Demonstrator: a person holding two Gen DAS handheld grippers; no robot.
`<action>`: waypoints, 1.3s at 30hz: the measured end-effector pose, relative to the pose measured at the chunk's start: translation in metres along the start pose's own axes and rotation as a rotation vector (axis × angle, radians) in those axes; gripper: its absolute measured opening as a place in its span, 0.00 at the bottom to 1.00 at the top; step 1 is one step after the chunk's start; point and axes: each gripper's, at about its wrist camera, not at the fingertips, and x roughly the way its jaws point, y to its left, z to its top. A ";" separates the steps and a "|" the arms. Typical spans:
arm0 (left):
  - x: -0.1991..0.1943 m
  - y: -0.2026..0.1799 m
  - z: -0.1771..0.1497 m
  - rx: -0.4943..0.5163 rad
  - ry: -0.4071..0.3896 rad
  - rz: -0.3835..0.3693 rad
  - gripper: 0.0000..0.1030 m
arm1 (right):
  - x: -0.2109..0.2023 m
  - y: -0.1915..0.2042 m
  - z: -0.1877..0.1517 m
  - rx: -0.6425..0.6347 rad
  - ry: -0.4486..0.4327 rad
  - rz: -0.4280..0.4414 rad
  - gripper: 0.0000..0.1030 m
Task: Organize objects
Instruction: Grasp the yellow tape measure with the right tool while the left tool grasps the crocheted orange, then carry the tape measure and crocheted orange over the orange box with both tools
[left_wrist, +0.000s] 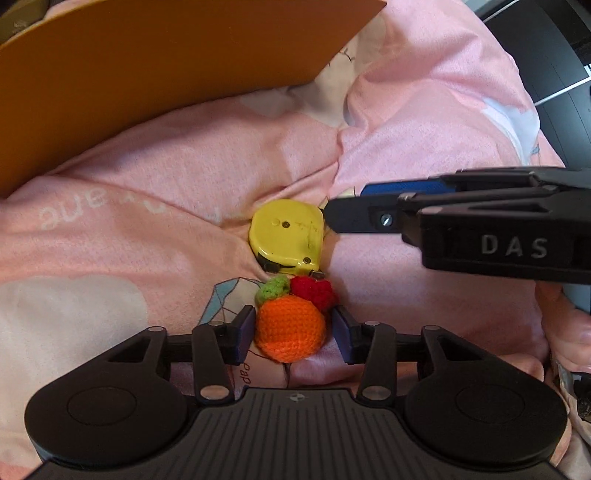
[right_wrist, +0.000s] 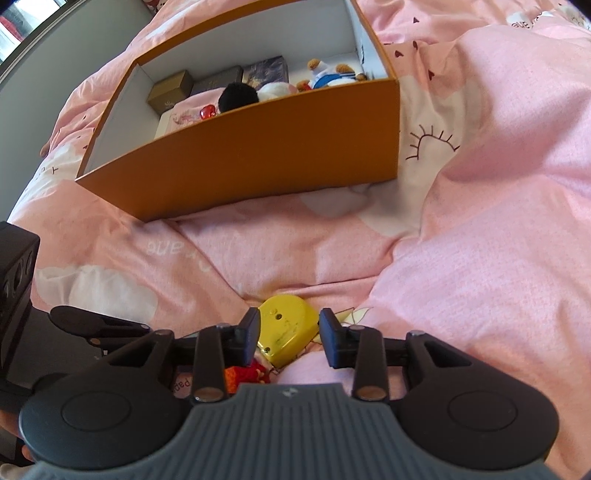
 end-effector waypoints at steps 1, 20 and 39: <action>-0.004 0.000 -0.001 -0.005 -0.019 0.004 0.45 | 0.001 0.000 0.000 0.001 0.005 0.004 0.37; -0.060 0.034 0.001 -0.177 -0.289 0.154 0.44 | 0.048 0.006 0.011 0.020 0.161 0.027 0.53; -0.072 0.037 -0.001 -0.188 -0.322 0.129 0.44 | 0.060 0.016 0.015 -0.066 0.163 -0.026 0.53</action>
